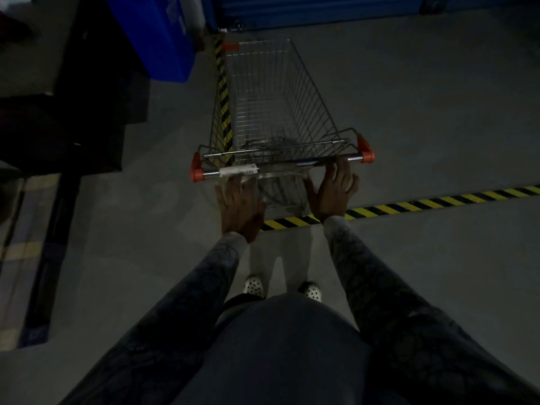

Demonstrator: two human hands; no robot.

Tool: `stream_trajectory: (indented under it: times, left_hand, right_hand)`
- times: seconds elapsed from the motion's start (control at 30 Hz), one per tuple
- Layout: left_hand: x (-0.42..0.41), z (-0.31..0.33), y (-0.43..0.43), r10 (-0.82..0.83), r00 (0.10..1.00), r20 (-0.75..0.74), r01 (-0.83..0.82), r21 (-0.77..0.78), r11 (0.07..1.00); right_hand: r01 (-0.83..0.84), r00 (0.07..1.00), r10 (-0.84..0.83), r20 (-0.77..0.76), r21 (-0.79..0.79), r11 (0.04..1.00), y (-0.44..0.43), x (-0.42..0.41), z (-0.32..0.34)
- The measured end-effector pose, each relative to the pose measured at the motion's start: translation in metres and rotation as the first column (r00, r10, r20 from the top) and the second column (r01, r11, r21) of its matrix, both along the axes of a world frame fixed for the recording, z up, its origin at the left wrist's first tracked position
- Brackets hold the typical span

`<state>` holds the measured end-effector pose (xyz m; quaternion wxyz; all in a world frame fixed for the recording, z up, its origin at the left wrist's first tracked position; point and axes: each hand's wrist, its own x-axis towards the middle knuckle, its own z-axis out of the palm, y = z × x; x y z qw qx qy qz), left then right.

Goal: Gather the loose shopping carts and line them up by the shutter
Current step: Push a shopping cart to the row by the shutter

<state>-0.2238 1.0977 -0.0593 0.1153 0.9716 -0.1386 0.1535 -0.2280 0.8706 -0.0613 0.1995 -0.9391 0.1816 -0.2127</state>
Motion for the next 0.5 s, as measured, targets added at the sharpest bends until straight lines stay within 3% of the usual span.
stream_trajectory:
  times: [0.07,0.33,0.5]
  left_hand:
    - [-0.016,-0.010,-0.009,-0.059,0.996,-0.060,0.064,0.075,0.995]
    - [-0.024,-0.028,-0.012,-0.094,0.958,-0.272,0.112,0.050,0.992]
    - [-0.025,-0.027,-0.019,-0.189,0.925,-0.329,0.191,-0.028,0.981]
  right_hand:
    - [0.017,0.999,-0.017,-0.040,0.015,1.000,0.005,-0.016,-0.012]
    - [0.045,0.988,-0.042,-0.149,0.014,0.999,-0.009,-0.050,-0.032]
    - [0.118,0.990,-0.114,-0.080,0.048,0.992,-0.021,-0.076,-0.033]
